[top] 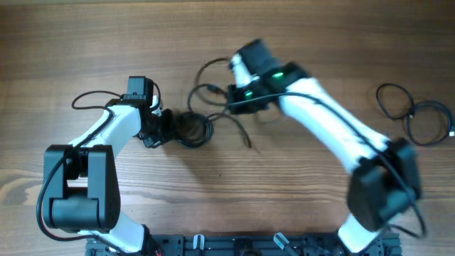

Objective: Untangle cables

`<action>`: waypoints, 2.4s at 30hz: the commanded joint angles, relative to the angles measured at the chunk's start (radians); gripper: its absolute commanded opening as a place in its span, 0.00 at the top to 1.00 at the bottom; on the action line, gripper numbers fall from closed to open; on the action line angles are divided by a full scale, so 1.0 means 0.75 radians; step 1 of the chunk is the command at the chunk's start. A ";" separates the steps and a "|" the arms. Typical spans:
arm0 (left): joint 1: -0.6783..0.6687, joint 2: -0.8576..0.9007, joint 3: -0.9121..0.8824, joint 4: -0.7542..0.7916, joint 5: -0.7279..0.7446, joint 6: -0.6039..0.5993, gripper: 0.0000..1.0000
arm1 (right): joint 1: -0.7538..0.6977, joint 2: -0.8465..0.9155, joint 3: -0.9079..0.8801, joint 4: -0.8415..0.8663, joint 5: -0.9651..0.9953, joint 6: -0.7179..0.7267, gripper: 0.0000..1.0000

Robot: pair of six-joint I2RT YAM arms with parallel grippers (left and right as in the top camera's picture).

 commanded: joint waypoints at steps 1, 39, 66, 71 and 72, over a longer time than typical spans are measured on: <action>-0.009 0.023 -0.036 0.003 -0.080 -0.034 0.96 | -0.139 -0.160 0.001 -0.091 0.028 -0.148 0.96; -0.009 0.023 -0.036 0.007 -0.094 -0.034 0.95 | -0.394 -0.024 -0.001 -0.173 -0.274 -0.413 0.18; -0.009 0.023 -0.036 0.008 -0.083 -0.034 0.96 | 0.181 0.246 -0.312 0.140 -0.029 0.100 0.90; -0.009 0.023 -0.036 0.008 -0.083 -0.034 0.96 | 0.197 0.248 -0.326 0.139 -0.395 0.093 0.89; -0.009 0.023 -0.036 0.008 -0.084 -0.034 0.96 | 0.205 0.248 -0.326 0.139 -0.394 0.093 0.89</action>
